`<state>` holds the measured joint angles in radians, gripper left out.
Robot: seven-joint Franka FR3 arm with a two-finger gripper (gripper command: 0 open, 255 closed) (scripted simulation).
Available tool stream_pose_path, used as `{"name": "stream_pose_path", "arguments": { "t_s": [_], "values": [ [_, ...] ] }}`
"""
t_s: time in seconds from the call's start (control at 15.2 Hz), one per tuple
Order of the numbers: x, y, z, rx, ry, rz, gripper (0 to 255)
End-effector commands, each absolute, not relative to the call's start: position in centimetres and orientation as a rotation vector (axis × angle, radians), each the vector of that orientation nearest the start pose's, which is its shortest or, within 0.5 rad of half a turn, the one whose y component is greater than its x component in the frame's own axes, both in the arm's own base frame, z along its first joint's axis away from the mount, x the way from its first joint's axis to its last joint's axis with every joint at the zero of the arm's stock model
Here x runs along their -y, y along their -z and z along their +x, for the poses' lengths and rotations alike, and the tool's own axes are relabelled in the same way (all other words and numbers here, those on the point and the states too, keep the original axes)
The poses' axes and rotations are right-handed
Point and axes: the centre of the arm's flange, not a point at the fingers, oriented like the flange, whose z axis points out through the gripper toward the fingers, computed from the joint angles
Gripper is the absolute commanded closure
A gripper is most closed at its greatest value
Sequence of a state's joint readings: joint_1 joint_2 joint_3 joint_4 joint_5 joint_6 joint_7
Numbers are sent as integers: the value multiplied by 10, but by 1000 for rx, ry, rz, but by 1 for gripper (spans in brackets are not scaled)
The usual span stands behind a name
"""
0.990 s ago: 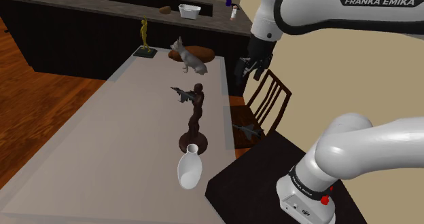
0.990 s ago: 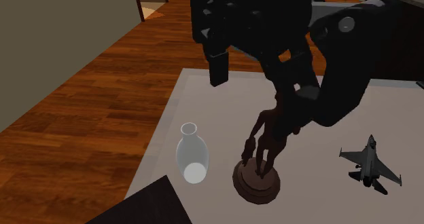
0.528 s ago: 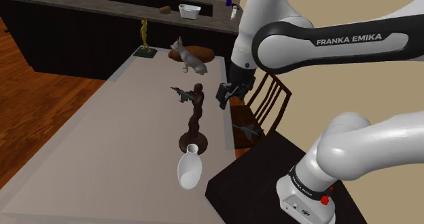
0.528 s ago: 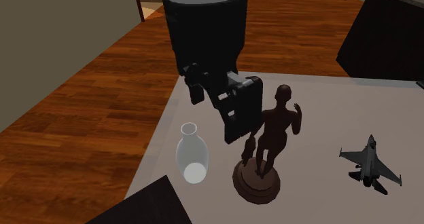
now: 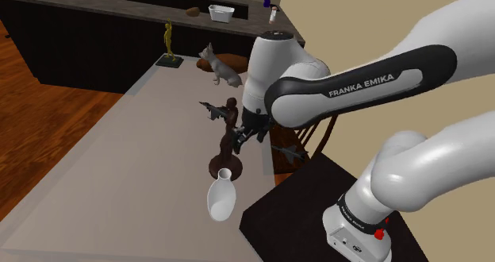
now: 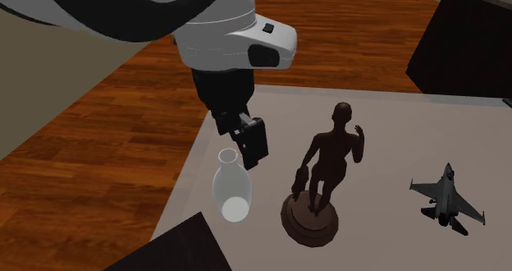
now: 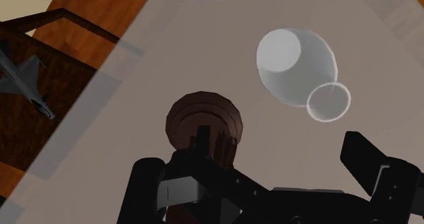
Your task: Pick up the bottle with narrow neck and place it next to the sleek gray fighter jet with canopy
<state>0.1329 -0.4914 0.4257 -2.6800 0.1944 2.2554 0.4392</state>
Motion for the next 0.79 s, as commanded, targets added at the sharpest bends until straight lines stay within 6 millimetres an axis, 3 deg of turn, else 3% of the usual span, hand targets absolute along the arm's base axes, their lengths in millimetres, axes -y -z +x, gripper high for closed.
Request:
{"name": "stream_pose_path", "arguments": {
  "t_s": [0.0, 0.4, 0.73],
  "values": [
    [-219, -357, 327, -72, 93, -3158, 0],
    [-270, -297, 331, -80, 97, -3161, 0],
    [-272, -273, 332, -81, 97, -3161, 0]
  ]
}}
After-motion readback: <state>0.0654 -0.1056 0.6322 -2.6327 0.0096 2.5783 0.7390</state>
